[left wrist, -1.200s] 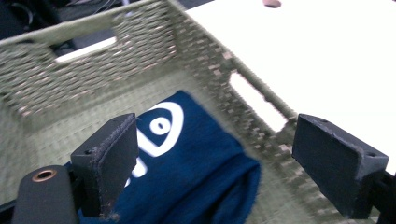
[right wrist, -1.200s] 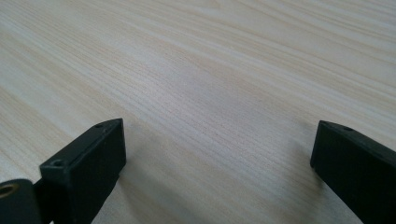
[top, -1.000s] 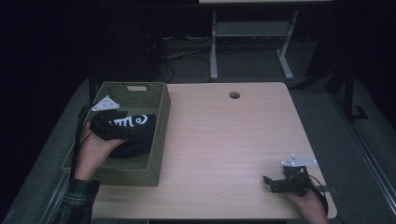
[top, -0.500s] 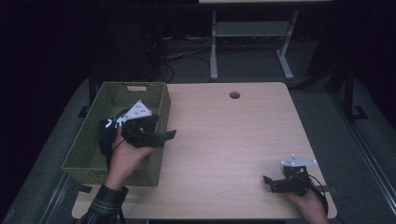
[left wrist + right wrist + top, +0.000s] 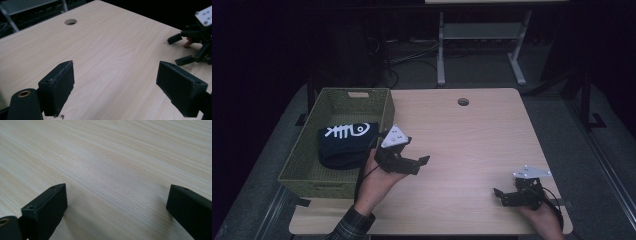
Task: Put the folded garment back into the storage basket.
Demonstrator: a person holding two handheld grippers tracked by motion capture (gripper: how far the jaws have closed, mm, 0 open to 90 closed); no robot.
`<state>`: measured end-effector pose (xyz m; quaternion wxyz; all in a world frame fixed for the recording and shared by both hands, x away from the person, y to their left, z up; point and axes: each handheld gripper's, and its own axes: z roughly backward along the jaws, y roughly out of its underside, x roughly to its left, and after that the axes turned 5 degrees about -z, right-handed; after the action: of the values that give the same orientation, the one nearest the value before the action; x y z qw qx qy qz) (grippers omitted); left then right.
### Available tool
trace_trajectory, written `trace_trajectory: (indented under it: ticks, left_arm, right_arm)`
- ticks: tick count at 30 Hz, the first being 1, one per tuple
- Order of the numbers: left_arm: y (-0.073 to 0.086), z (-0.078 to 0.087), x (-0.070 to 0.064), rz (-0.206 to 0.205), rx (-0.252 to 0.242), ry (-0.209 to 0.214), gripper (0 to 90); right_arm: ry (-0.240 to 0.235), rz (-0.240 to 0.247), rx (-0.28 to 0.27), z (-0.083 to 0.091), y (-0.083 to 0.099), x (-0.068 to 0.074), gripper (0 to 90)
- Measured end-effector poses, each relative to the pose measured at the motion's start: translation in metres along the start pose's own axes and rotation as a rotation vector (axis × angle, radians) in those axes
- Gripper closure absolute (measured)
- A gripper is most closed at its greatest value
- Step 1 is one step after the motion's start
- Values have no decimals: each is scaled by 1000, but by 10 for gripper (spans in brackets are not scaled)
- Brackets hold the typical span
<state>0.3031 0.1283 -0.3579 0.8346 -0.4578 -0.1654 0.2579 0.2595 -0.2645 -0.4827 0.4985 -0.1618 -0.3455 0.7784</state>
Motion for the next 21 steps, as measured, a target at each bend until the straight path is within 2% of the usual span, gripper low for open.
trace_trajectory:
  ticks: [3, 7, 10, 18, 20, 21]
  left_arm:
    - [5, -9, -7, -15, 17, -5, 143]
    - [11, -17, -13, -18, 33, 12, 144]
    - [22, -28, -18, -15, 50, 25, 144]
    - [48, -52, -19, -25, 116, 43, 144]
    - [53, -57, -18, -4, 126, 51, 144]
    - [56, -59, -17, -7, 137, 54, 144]
  right_arm:
    - [-1, -1, 0, 0, 0, 0, 30]
    - [0, 0, 0, 0, 0, 0, 30]
    - [0, 0, 0, 0, 0, 0, 30]
    - [1, 0, 0, 0, 0, 0, 30]
    - [1, 0, 1, 0, 0, 0, 30]
    - [1, 0, 0, 0, 0, 0, 30]
